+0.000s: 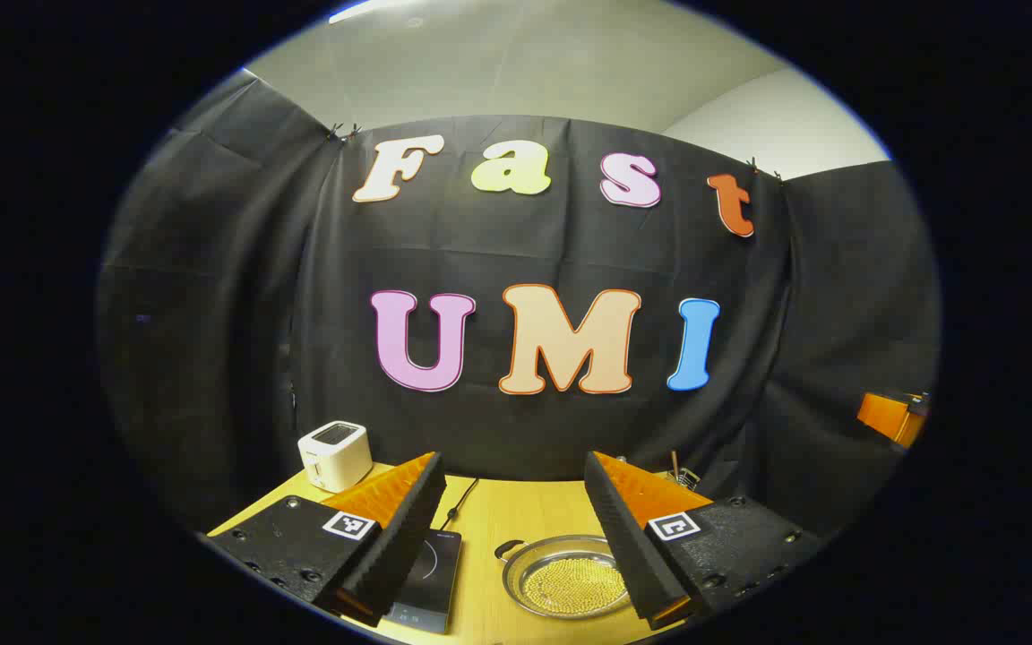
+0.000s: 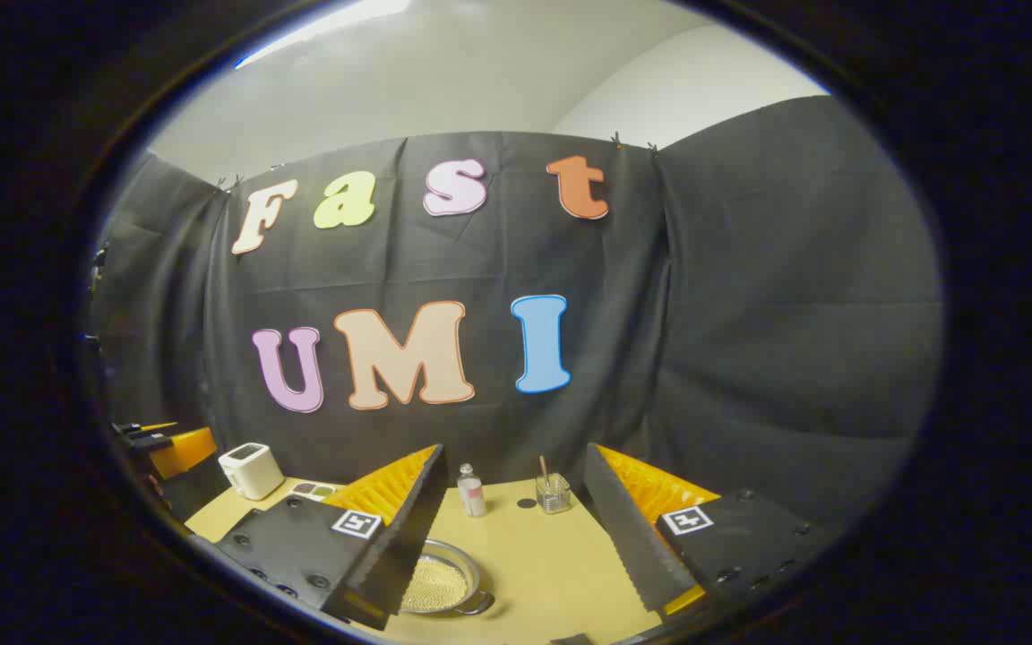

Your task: First push the handle of the pot to place it horizontally, then grasp the pot with both hands and set it on the induction cooktop.

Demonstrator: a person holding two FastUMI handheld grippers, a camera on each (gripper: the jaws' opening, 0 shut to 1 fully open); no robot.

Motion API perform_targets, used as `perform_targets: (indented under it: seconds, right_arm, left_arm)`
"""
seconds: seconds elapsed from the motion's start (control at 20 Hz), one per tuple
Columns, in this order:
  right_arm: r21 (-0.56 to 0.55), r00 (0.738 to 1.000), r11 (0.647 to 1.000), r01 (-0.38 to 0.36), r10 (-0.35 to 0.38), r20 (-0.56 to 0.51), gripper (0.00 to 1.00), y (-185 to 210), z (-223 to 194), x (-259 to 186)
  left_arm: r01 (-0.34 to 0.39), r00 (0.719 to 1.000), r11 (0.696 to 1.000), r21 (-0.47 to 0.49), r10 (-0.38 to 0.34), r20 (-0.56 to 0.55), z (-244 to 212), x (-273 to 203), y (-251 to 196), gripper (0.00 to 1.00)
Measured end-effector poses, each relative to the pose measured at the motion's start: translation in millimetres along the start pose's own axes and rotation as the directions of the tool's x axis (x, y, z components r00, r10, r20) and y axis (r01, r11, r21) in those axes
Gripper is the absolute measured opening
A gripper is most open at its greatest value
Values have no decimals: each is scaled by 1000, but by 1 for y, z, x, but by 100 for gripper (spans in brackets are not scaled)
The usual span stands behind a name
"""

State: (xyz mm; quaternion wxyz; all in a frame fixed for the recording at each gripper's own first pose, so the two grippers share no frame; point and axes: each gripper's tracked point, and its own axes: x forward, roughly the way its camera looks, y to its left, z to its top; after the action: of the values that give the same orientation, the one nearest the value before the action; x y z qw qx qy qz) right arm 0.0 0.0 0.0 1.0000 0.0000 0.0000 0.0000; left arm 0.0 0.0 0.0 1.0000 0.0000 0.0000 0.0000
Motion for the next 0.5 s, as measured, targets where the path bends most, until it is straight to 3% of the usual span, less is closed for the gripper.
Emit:
perform_targets:
  seconds: [0.1, 0.2, 0.45, 0.5]
  right_arm:
    - [5, 1000, 1000, 0, 0, -5, 92, 2, 0, 0]
    - [-4, 1000, 1000, 7, -7, -15, 92, 0, -3, 2]
    - [-1, 1000, 1000, 19, -19, -22, 97, 0, -4, 6]
    - [-2, 1000, 1000, 22, -22, -22, 92, -1, -5, 7]
  left_arm:
    - [8, 1000, 1000, -2, -8, 3, 1, 3, -1, 95]
    - [13, 1000, 1000, -7, -13, 1, 1, 7, -1, 91]
    - [16, 1000, 1000, -7, -16, -9, -4, 14, 1, 95]
    - [20, 1000, 1000, -12, -21, -18, -8, 16, 0, 91]
